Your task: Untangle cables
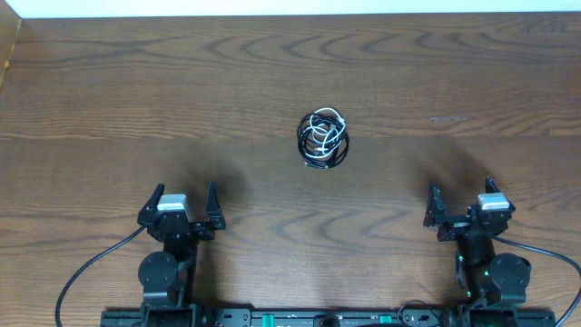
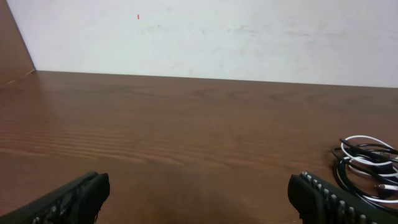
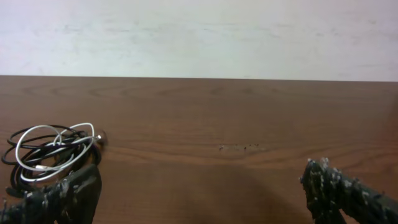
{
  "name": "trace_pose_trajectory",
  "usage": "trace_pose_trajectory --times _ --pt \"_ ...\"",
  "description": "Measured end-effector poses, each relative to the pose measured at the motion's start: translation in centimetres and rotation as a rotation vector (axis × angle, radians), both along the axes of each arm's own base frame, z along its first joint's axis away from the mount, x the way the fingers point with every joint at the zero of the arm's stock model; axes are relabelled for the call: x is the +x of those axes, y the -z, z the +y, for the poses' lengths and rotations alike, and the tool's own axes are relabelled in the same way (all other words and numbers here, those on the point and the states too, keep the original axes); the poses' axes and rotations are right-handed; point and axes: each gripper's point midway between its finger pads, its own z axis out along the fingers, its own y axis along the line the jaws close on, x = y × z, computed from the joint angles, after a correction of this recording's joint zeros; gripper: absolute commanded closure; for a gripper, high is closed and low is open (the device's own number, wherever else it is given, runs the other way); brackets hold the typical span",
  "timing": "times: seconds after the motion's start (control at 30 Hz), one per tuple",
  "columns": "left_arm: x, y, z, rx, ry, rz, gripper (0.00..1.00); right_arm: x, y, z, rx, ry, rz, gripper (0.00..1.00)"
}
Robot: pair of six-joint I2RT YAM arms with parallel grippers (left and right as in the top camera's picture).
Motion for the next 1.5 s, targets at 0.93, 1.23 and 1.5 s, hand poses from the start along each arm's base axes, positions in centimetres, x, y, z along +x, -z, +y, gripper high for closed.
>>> trace_pose_trajectory --times 0.93,1.23,1.5 --pt "0.0 0.0 0.0 0.001 -0.003 0.0 0.03 -3.3 -13.3 2.8 0.077 -0.184 -0.55 0.01" --pt "0.0 0.0 0.0 0.001 -0.002 0.0 0.03 -3.7 -16.2 3.7 -0.062 -0.211 -0.57 0.01" --pt "0.0 0.0 0.0 0.001 -0.002 0.002 0.03 -1.0 -20.5 6.8 -0.103 -0.418 -0.13 0.01"
